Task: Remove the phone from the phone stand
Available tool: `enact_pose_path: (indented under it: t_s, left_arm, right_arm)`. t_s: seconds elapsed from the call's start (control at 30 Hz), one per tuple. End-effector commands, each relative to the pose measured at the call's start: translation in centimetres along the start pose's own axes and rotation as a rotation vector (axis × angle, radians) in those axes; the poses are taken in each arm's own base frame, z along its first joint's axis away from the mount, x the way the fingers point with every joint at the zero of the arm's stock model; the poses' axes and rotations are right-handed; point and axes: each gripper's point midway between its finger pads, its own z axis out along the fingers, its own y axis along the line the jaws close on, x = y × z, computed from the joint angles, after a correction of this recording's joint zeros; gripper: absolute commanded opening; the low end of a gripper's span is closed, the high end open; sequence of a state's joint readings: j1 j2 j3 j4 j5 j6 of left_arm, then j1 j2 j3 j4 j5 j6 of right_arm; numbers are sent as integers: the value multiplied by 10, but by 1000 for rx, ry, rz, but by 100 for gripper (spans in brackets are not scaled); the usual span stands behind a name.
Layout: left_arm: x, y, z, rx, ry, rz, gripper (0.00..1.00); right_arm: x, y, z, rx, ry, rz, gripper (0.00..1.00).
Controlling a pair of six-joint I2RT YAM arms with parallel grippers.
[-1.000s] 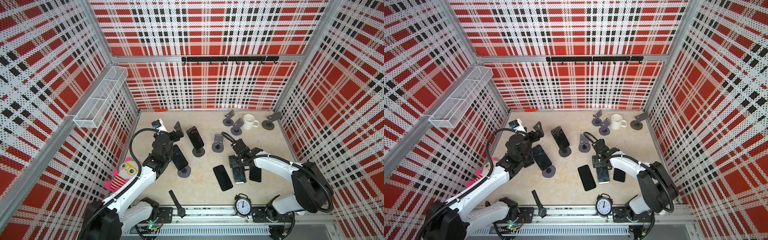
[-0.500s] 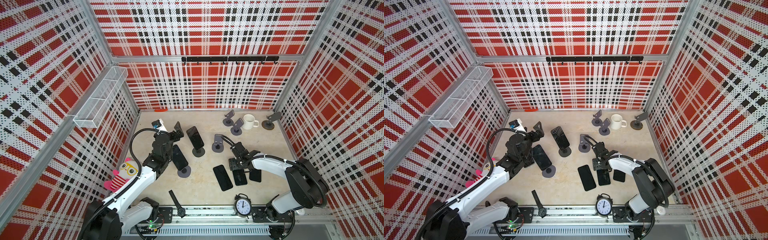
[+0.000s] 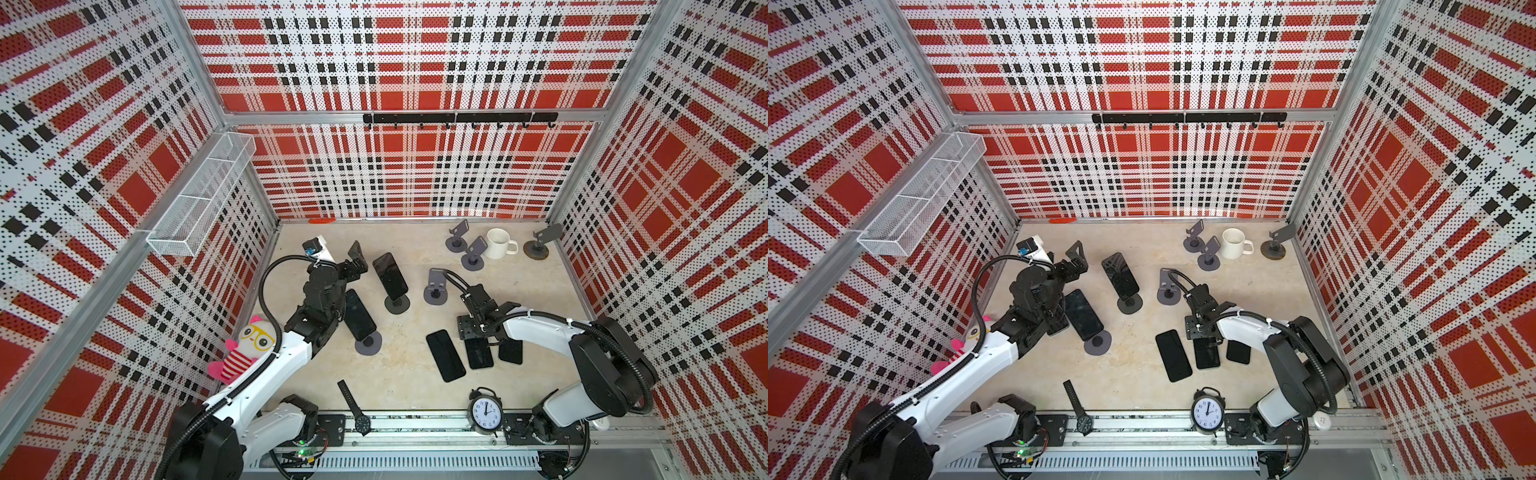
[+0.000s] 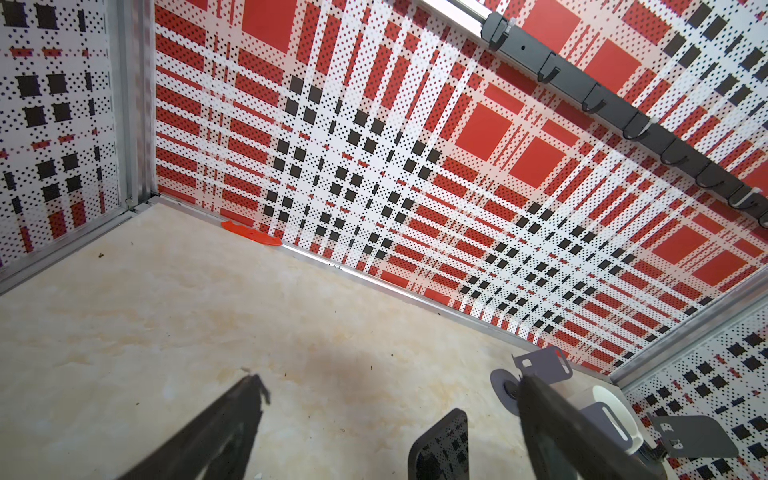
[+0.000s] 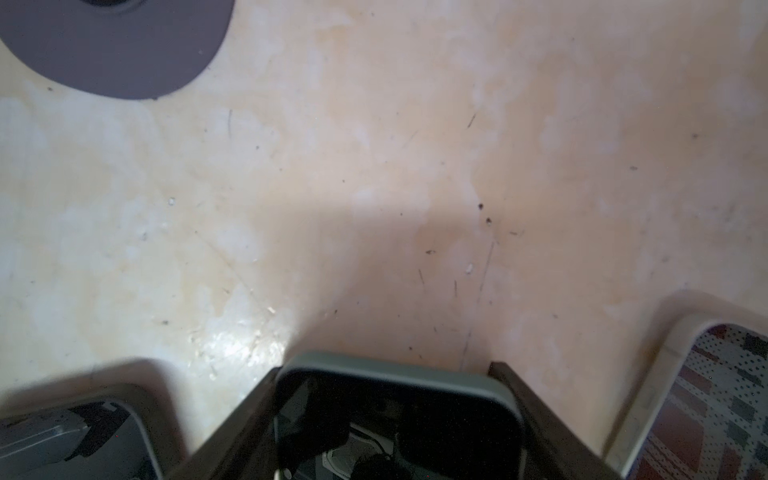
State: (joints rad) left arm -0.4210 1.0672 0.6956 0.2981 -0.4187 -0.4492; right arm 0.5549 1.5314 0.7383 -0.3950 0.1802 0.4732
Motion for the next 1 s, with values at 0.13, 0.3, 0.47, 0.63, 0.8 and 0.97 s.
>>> enact_pose_path:
  t_s: [0.13,0.3,0.47,0.63,0.8,0.97]
  left_arm:
    - [-16,-3,-3,8,-30,-18,98]
    - [-15,-3,-3,9,-30,-19,98]
    - [-15,-4,-2,11,-28,-18,98]
    - [-14,-2,-3,7,-29,-18,98]
    - [-14,-2,-3,8,-30,-19,98]
    - [-14,-1,-4,3,-31,-19,98]
  right_arm:
    - [9,-16,7,91,28,-6,76]
    - [12,-16,9,92,40,-4,77]
    - [16,-19,13,114,60,0,79]
    - [16,-15,16,73,8,25,79]
    - [10,-16,14,74,-41,46,78]
    - [11,-18,17,94,-29,45,79]
